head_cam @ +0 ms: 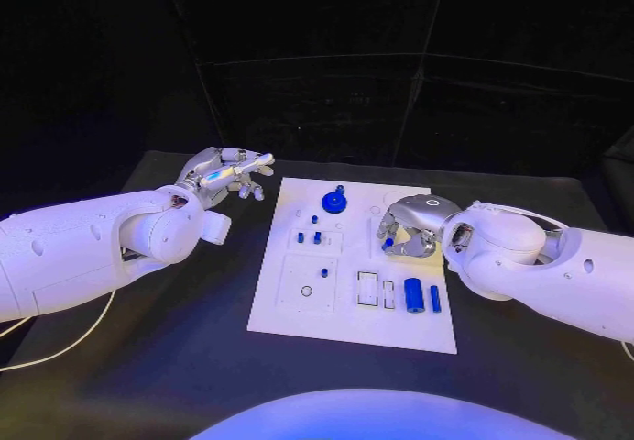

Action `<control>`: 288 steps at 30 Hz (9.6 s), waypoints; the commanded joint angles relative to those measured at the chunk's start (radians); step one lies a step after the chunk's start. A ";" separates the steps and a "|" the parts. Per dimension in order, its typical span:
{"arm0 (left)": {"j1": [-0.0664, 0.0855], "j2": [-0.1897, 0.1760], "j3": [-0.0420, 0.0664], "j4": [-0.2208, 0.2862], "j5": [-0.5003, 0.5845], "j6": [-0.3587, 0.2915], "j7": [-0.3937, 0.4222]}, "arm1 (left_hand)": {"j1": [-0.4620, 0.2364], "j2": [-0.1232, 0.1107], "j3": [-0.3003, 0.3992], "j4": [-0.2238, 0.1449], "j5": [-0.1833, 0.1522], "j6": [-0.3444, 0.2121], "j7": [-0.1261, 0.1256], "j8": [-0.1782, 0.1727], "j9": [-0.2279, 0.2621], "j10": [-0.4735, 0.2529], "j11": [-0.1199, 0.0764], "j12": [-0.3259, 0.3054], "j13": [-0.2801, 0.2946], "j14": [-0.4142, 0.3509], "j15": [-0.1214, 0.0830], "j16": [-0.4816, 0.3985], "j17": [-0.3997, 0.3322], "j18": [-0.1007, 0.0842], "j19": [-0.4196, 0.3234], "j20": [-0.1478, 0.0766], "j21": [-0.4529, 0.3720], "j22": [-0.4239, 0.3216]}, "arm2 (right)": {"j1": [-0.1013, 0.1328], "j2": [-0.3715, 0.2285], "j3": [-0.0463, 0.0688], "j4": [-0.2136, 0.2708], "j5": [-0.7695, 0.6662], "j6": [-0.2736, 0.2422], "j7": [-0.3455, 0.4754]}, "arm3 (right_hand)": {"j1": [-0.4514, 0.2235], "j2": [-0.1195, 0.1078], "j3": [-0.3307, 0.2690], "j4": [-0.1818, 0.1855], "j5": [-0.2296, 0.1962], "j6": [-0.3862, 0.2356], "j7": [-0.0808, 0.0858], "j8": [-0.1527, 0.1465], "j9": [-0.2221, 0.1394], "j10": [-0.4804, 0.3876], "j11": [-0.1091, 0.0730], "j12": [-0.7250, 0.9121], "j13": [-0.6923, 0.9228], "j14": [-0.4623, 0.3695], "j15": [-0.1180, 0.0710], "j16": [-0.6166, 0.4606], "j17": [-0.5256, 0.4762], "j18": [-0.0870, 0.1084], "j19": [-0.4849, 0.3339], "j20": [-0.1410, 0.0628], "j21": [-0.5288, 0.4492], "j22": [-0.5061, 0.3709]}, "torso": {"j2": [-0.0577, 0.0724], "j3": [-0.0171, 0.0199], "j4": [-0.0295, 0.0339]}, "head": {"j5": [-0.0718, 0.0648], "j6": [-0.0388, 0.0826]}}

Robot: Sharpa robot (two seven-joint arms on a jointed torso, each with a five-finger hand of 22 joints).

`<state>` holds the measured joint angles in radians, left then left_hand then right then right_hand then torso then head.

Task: Assemble the parts on the task board

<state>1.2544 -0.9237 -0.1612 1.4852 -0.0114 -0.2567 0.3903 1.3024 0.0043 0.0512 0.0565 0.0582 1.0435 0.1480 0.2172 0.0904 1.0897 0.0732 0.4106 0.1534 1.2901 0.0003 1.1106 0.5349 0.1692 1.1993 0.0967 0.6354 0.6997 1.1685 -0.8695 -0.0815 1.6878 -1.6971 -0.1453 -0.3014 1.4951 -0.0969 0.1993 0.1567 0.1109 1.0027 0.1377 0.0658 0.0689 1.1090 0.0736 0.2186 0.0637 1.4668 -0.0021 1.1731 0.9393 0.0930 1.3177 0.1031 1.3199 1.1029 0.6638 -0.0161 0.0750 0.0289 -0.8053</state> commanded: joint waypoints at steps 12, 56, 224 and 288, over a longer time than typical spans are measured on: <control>0.001 0.000 0.001 0.000 0.003 0.006 0.001 | 0.011 0.003 0.000 -0.005 0.000 -0.010 -0.001 0.005 -0.001 -0.007 0.003 0.005 -0.001 -0.008 -0.002 -0.004 -0.001 0.014 0.003 0.006 -0.005 -0.002 | -0.001 0.010 0.000 -0.013 -0.020 0.013 -0.006 | 0.056 0.024 0.122 -0.025 -0.010 0.075 0.000 0.021 0.005 0.080 -0.006 -0.045 0.000 0.013 -0.013 0.030 0.032 -0.002 0.023 -0.010 0.025 0.036 | 0.000 -0.0007 -0.0004 | -0.001 -0.007; 0.000 0.002 0.001 -0.006 0.003 0.013 -0.006 | 0.014 0.005 0.000 -0.007 0.000 -0.011 0.000 0.006 -0.001 -0.009 0.004 0.006 -0.002 -0.008 -0.002 -0.004 -0.003 0.014 0.004 0.006 -0.006 -0.003 | -0.004 -0.037 0.002 0.055 -0.023 -0.124 0.015 | 0.029 -0.024 0.265 -0.104 -0.014 0.100 0.006 0.018 0.004 0.158 -0.008 -0.091 0.010 0.010 -0.015 0.041 0.037 -0.005 0.027 -0.013 0.041 0.058 | -0.004 -0.0005 -0.0008 | -0.007 -0.007; -0.008 0.021 0.000 -0.019 0.003 0.032 -0.009 | 0.017 0.009 -0.005 -0.007 0.000 -0.015 0.002 0.006 -0.002 -0.014 0.005 0.009 -0.003 -0.009 0.000 -0.003 -0.003 0.014 0.004 0.007 -0.010 -0.007 | -0.118 -0.241 -0.048 0.214 0.236 -0.206 -0.156 | -0.232 0.023 -0.376 0.134 0.251 -0.048 -0.046 0.324 0.104 0.312 -0.064 1.026 1.119 0.053 -0.057 0.243 0.332 -0.045 0.131 -0.050 0.154 0.262 | -0.015 -0.0073 -0.0571 | -0.085 0.000; -0.012 0.020 0.000 -0.016 0.003 0.056 -0.005 | 0.021 0.011 -0.006 -0.009 0.000 -0.016 0.001 0.006 -0.003 -0.017 0.005 0.010 -0.004 -0.009 0.000 -0.002 -0.001 0.014 0.005 0.007 -0.010 -0.008 | -0.158 -0.123 -0.045 0.229 0.423 -0.351 -0.167 | -0.183 0.101 -0.389 0.132 0.369 -0.024 -0.059 0.378 0.114 0.312 -0.074 1.027 1.169 0.057 -0.065 0.262 0.368 -0.052 0.146 -0.057 0.170 0.294 | -0.016 -0.0117 -0.0523 | -0.069 0.005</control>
<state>1.2411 -0.9046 -0.1624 1.4664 -0.0111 -0.2116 0.3770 1.3150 0.0170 0.0457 0.0510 0.0582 1.0362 0.1480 0.2172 0.0895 1.0791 0.0768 0.4142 0.1501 1.2865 -0.0033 1.1106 0.5343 0.1692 1.2029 0.1003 0.6314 0.6930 1.0088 -0.9991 -0.1276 1.9202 -1.3117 -0.5217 -0.4820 1.3235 -0.0020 -0.1845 0.2879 0.4877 0.9666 0.0840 0.4455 0.1808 1.4257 0.0016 1.2493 1.2363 1.4650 -0.0644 1.4345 1.3080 0.0539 1.4583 0.0446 1.4864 1.3075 0.6473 -0.0273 0.0214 -0.0375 -0.8001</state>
